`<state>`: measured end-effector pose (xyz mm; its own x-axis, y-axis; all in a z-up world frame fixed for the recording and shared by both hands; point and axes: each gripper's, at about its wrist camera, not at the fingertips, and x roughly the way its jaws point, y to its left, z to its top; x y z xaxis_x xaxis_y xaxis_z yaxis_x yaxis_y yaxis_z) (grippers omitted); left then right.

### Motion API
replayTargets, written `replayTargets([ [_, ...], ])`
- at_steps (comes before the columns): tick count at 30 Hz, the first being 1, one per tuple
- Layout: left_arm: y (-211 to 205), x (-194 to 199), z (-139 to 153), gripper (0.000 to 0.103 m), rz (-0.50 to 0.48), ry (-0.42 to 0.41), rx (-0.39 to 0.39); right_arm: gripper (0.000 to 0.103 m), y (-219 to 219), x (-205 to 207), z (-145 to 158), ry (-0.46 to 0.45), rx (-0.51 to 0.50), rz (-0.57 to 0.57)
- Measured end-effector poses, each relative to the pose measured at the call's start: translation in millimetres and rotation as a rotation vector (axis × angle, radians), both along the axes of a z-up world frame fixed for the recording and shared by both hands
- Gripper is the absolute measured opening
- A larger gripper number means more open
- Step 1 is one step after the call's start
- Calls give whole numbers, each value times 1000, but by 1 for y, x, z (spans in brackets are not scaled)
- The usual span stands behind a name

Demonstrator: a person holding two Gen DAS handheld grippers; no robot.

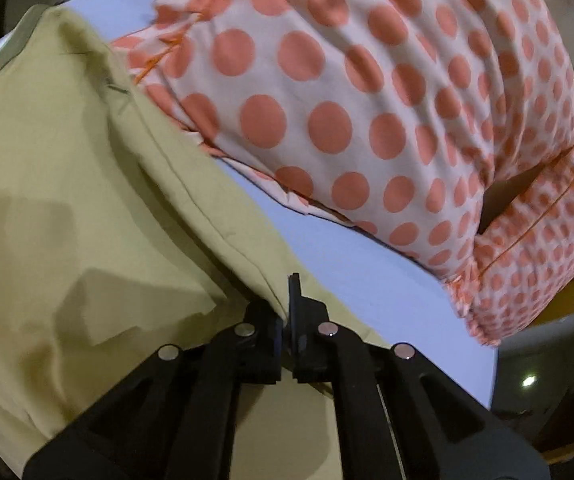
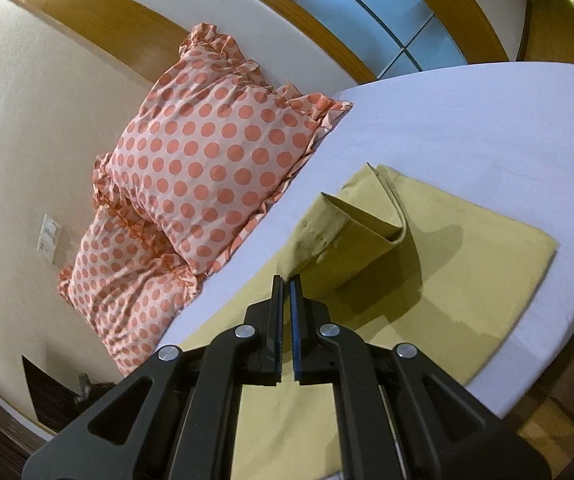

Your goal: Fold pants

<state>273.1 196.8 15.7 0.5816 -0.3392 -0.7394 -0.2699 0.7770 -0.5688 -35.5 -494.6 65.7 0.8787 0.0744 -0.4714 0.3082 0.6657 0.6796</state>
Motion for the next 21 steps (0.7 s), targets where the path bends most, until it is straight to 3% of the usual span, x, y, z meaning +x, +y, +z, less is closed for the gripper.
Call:
replayTargets([
  [3, -9, -54, 35, 2, -37, -122, 96, 3, -3, -3, 10, -21, -14, -6],
  [7, -17, -164, 66, 5, -70, -240, 178, 3, -11, -26, 17, -37, -31, -47],
  [9, -15, -216, 63, 7, -63, -251, 195, 3, -15, -36, 14, -28, -24, -68],
  [12, -11, -265, 42, 7, -55, -221, 180, 3, -18, -47, 3, 11, -20, -89],
  [15, -11, -290, 17, 11, -46, -187, 183, 6, -11, -51, 0, 97, -119, -100],
  [16, -10, -296, 11, 11, -45, -183, 177, 21, -10, -53, -1, 116, -146, -116],
  [17, -11, -302, 5, 12, -47, -184, 177, 53, -11, -56, -1, 140, -168, -147],
  [19, -14, -314, 1, 18, -48, -201, 194, 83, -15, -65, 1, 139, -195, -211],
  [21, -16, -328, 1, 27, -39, -237, 219, 83, -17, -68, 1, 136, -230, -236],
])
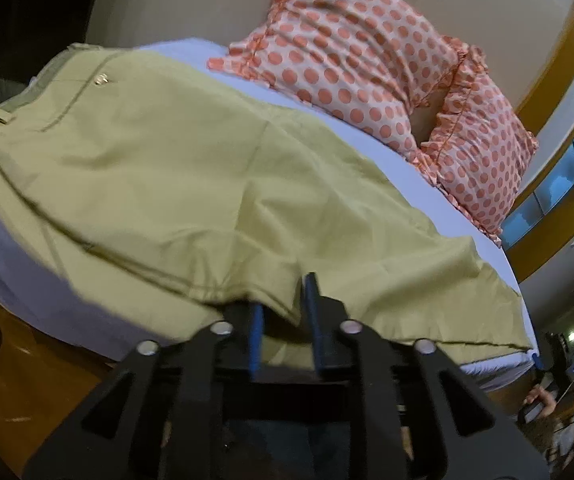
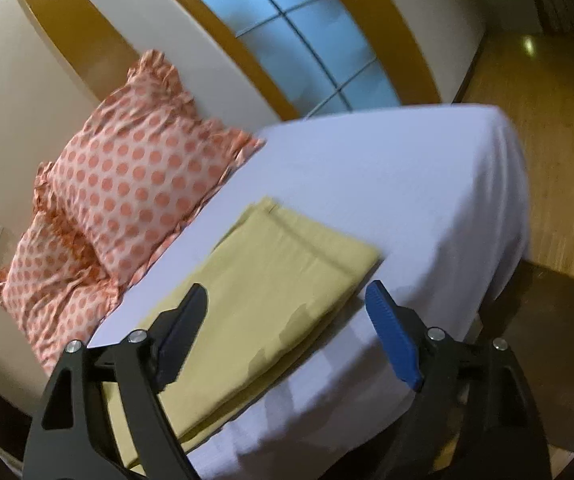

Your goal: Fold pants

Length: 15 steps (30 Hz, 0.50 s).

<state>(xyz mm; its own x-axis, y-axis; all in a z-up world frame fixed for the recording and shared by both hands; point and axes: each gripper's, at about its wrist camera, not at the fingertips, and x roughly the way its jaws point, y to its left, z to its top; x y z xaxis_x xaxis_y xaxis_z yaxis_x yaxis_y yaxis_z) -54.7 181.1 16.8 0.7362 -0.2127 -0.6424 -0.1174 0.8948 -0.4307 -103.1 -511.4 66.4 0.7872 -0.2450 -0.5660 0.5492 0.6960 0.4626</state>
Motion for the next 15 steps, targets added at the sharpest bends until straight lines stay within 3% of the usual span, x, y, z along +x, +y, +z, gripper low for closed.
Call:
replayTargets([
  [1, 0, -7, 1, 41, 13, -17, 15, 83, -1, 2, -2, 14, -19, -5],
  [2, 1, -12, 2, 46, 21, -32, 23, 83, -2, 6, -8, 37, -28, -9],
  [6, 12, -41, 8, 55, 95, -98, 50, 83, 6, 14, -15, 34, -103, -10],
  [8, 25, -54, 12, 59, 151, -136, 43, 77, 17, 19, -20, 12, -126, 39],
  [9, 32, -59, 14, 60, 182, -151, 40, 72, 23, 21, -20, 13, -150, 54],
  [11, 48, -65, 15, 63, 243, -165, 28, 21, 31, 28, -28, 9, -151, 126],
  [13, 58, -68, 14, 64, 268, -164, 18, 11, 33, 30, -33, -23, -152, 149],
  [15, 67, -67, 11, 64, 284, -154, 1, 7, 34, 32, -30, -55, -146, 177],
])
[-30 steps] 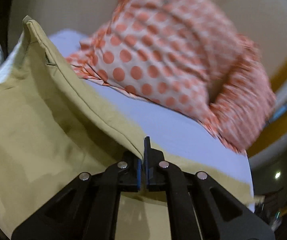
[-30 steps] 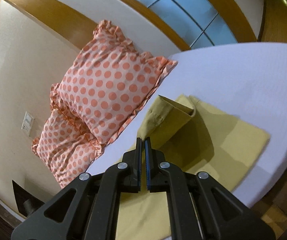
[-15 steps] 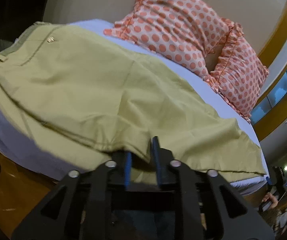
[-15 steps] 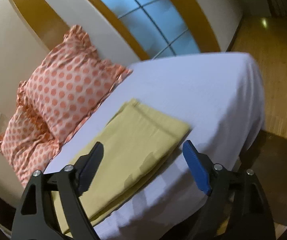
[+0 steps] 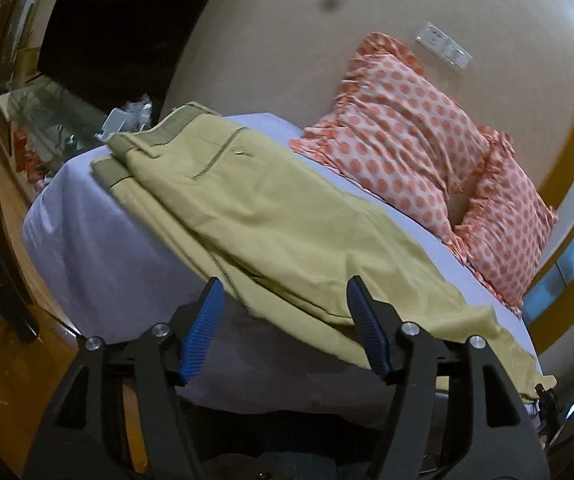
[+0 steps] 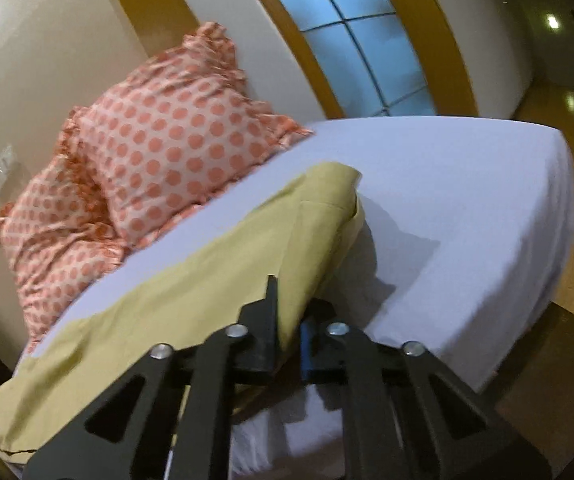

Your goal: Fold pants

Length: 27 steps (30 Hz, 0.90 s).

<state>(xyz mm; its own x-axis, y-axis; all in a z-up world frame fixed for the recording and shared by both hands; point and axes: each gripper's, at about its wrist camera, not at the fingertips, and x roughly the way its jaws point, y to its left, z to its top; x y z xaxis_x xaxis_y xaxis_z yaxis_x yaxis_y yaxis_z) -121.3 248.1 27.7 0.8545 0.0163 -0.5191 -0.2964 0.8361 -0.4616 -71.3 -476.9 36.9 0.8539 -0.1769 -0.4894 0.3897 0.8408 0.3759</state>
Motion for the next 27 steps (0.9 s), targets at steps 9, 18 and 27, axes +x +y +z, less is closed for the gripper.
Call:
replayTargets([
  [9, 15, 2, -8, 70, 9, -11, -59, 6, 169, 72, 68, -142, -21, 541],
  [18, 42, 5, -15, 79, 33, -16, -168, 30, 412, 91, -8, 245, -97, 1185],
  [27, 81, 21, -34, 78, 136, 34, -319, 102, 364, 68, 21, 102, -54, 1069],
])
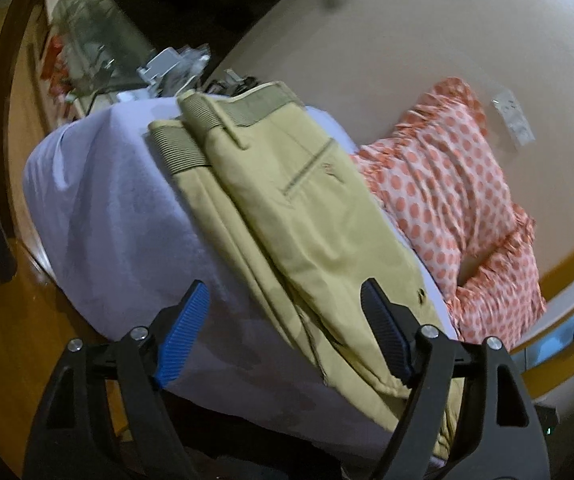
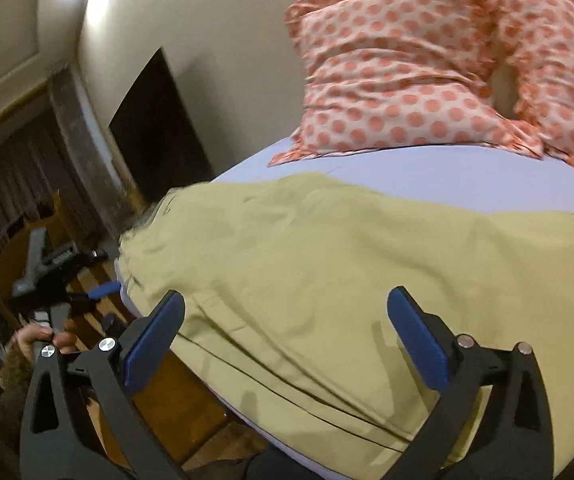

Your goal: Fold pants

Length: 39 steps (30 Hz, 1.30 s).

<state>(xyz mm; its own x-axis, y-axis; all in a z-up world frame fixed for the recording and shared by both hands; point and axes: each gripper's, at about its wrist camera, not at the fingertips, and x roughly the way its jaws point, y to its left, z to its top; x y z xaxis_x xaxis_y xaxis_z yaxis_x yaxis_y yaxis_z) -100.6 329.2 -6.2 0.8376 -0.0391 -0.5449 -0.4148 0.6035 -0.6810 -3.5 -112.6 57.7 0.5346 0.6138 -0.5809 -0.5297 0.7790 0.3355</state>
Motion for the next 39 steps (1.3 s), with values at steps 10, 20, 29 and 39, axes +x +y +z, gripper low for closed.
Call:
replayTargets([
  [10, -14, 18, 13, 77, -53, 7, -45, 102, -16, 8, -14, 84, 56, -46],
  [20, 21, 41, 7, 55, 28, -4, -116, 102, -28, 7, -17, 86, 87, -57],
  [29, 5, 78, 53, 9, 14, 109, 195, 102, -61, 3, -8, 31, 108, -108],
  [39, -292, 109, 174, 10, -711, -200, 766, 102, -192, -4, 13, 33, 247, -463],
])
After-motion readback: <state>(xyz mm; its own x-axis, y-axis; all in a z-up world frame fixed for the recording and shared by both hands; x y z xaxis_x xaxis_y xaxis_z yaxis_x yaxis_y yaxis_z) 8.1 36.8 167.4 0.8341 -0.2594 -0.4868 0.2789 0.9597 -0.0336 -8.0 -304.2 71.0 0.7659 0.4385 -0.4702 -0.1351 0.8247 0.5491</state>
